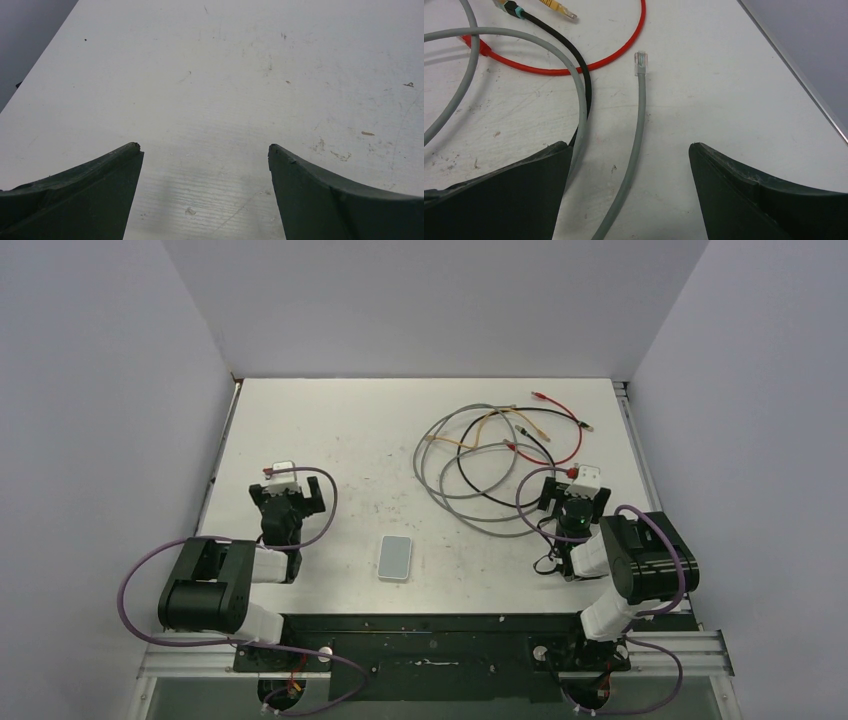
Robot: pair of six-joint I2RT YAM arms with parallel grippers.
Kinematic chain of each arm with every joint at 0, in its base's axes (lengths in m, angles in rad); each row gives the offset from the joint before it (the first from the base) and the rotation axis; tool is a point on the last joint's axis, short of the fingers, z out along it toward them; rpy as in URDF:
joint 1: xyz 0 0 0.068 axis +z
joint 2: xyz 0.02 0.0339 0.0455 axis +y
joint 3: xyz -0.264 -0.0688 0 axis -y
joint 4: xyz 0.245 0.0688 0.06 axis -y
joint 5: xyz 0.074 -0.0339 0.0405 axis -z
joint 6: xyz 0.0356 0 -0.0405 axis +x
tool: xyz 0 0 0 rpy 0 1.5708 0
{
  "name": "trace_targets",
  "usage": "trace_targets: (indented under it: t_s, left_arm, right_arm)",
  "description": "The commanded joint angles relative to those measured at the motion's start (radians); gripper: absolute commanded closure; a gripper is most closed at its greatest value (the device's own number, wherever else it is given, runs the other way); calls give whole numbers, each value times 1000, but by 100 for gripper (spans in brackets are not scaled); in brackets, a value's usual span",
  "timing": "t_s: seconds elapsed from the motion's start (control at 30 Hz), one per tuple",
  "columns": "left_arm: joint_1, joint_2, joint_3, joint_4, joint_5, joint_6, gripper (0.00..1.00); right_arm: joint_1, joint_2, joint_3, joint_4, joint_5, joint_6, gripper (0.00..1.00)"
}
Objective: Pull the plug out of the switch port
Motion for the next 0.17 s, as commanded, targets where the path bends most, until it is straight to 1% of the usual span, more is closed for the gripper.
trace_targets:
  t_s: [0.0,0.13]
  left_arm:
    - [10,10,42,40,31,-11,4]
    - [24,-1,34,46,55,-14,4]
  right_arm:
    - [-2,-9,18,69,-15,-6,10]
    - [-2,-9,18,70,-15,-7,10]
